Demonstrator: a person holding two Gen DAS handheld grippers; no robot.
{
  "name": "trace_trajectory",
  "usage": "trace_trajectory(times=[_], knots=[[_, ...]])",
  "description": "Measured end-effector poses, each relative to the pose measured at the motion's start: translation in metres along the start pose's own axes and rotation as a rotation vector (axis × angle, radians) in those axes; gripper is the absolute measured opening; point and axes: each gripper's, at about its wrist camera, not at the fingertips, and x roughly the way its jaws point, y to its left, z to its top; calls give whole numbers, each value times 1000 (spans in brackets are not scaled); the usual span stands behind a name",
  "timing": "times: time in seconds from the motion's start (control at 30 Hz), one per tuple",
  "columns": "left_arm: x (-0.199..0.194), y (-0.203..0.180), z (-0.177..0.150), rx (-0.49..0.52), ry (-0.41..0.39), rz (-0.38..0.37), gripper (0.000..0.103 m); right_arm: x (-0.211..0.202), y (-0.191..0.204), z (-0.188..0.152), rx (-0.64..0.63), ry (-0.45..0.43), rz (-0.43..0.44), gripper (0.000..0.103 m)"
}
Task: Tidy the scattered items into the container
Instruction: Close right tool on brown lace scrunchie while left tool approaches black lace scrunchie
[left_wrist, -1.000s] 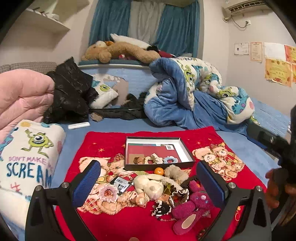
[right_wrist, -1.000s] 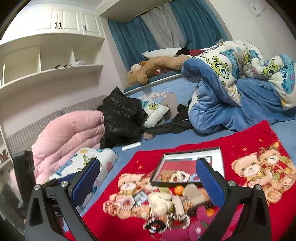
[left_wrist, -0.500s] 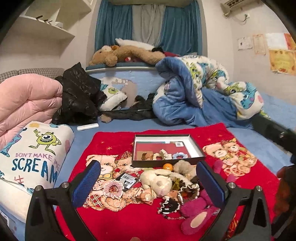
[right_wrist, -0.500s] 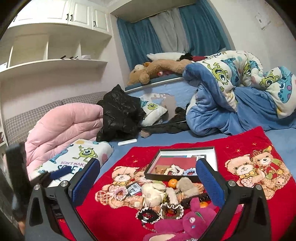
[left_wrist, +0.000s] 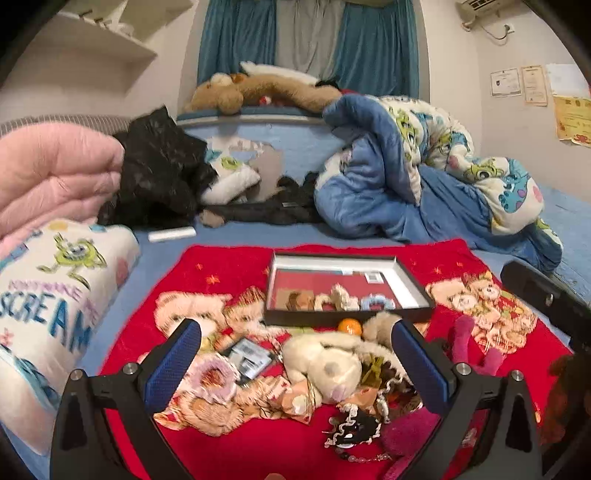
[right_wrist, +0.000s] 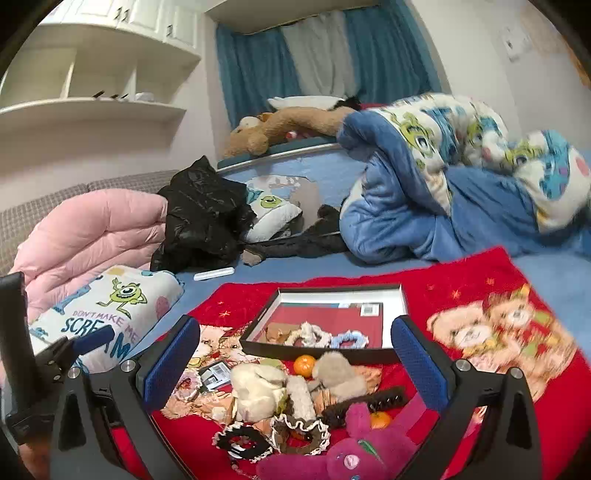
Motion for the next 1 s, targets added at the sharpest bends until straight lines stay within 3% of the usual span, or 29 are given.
trace_trajectory(times=[0.1,0.17,0.23,0.4,0.6,0.77,1.0], knots=[[22,-2,-23,24,53,26,103,21,-11,-22,0,56,17,103],[35,-8,-37,42,94,-1,103,34,-16,-36,-16,103,-26,103],[42,-14,-46,67,122,-34,103,43,-25,-49,16,137,-12,103],[50,-27,-58,121,165,-73,103,58,-30,-69,-6,225,-10,103],[63,-20,-66,101,233,-77,103,68,-32,-79,22,288,61,103],[74,-17,-74,99,289,-100,103,79,-28,-88,15,354,86,89],[88,-20,-85,122,336,-88,103,95,-22,-102,-14,417,89,78]])
